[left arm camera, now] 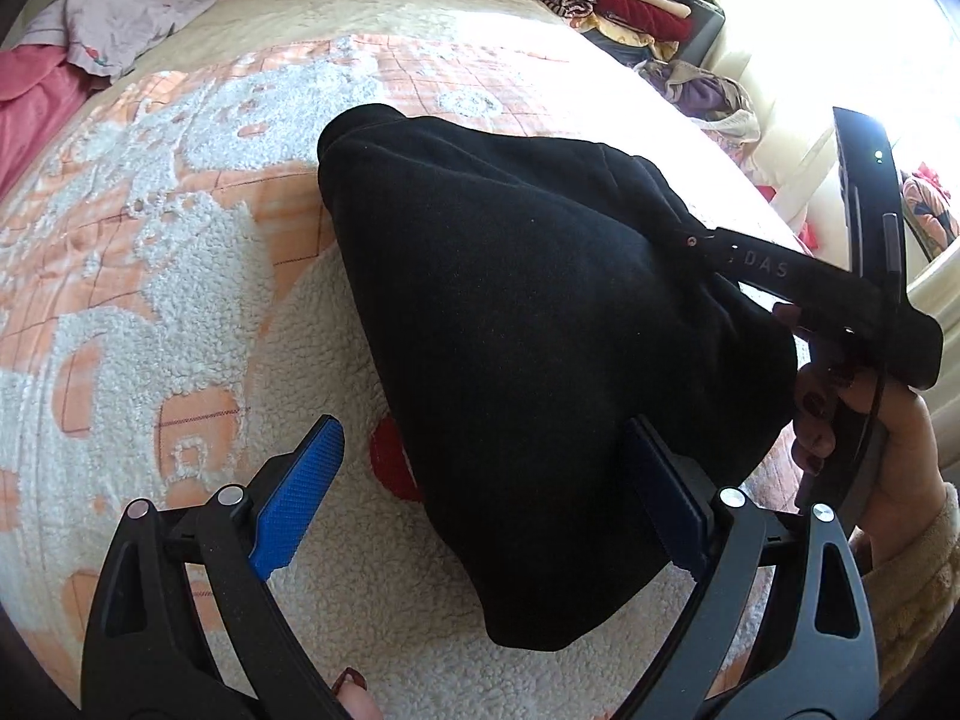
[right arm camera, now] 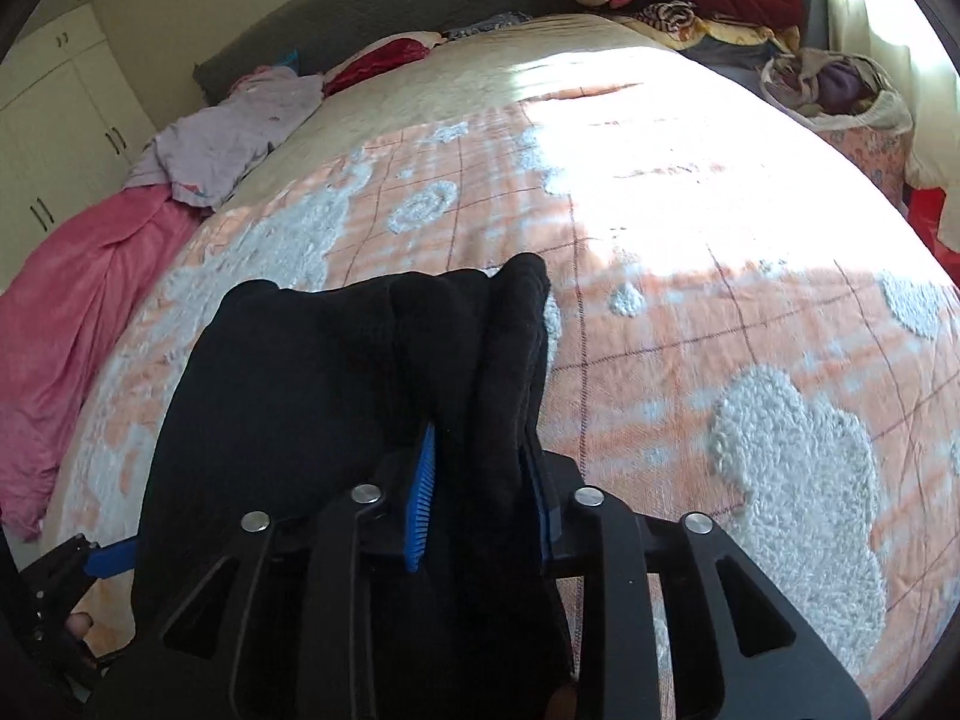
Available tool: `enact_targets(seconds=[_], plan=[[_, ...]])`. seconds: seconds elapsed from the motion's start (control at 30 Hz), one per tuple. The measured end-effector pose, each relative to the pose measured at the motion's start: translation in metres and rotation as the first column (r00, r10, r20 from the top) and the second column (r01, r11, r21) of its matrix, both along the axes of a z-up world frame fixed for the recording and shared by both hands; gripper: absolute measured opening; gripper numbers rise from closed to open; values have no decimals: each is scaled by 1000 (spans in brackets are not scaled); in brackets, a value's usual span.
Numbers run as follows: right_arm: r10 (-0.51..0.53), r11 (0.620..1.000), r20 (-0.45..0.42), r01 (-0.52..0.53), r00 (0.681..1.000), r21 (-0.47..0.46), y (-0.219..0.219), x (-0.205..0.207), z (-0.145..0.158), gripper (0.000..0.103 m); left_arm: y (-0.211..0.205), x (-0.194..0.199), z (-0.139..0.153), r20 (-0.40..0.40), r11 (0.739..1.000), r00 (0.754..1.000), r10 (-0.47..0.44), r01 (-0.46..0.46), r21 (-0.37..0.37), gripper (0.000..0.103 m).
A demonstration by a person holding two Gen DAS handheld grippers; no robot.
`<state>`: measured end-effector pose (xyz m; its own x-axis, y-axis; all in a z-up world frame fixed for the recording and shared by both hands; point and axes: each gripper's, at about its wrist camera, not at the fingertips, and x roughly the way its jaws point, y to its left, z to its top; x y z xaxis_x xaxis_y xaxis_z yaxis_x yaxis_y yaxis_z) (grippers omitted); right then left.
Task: Fold small clothes
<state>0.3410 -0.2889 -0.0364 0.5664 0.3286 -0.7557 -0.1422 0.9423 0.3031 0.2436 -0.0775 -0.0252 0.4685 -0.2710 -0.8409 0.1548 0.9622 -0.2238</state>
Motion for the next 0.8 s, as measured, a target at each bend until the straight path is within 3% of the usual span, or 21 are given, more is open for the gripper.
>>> enact_targets(seconds=[0.13, 0.2, 0.23, 0.3, 0.4, 0.47, 0.57, 0.8], plan=[[-33, 999, 50, 35, 998, -28, -4, -17, 17, 52, 1, -3, 4, 8, 1000, 1000, 0, 0, 4, 86], [-49, 998, 90, 51, 995, -25, -8, -31, 32, 69, 4, -5, 8, 20, 1000, 1000, 1, -1, 5, 86], [-44, 999, 118, 46, 992, -14, -9, -40, 40, 71, 5, -7, 11, 28, 1000, 1000, 6, -6, 5, 86], [-46, 999, 174, 49, 984, -16, -11, -59, 56, 86, 9, -11, 17, 47, 1000, 999, 13, -13, -6, 86], [-48, 999, 262, 51, 964, -3, -14, -92, 81, 96, 15, -21, 29, 84, 1000, 996, 26, -25, -16, 87], [-44, 999, 306, 49, 951, -9, -15, -115, 95, 98, 20, -29, 37, 110, 999, 993, 35, -33, -20, 93], [-36, 998, 373, 52, 927, -34, -14, -150, 108, 98, 26, -46, 50, 150, 999, 987, 48, -44, -29, 93], [-27, 993, 435, 75, 900, -94, -4, -219, 115, 98, 38, -86, 69, 223, 999, 973, 50, -46, -21, 93]])
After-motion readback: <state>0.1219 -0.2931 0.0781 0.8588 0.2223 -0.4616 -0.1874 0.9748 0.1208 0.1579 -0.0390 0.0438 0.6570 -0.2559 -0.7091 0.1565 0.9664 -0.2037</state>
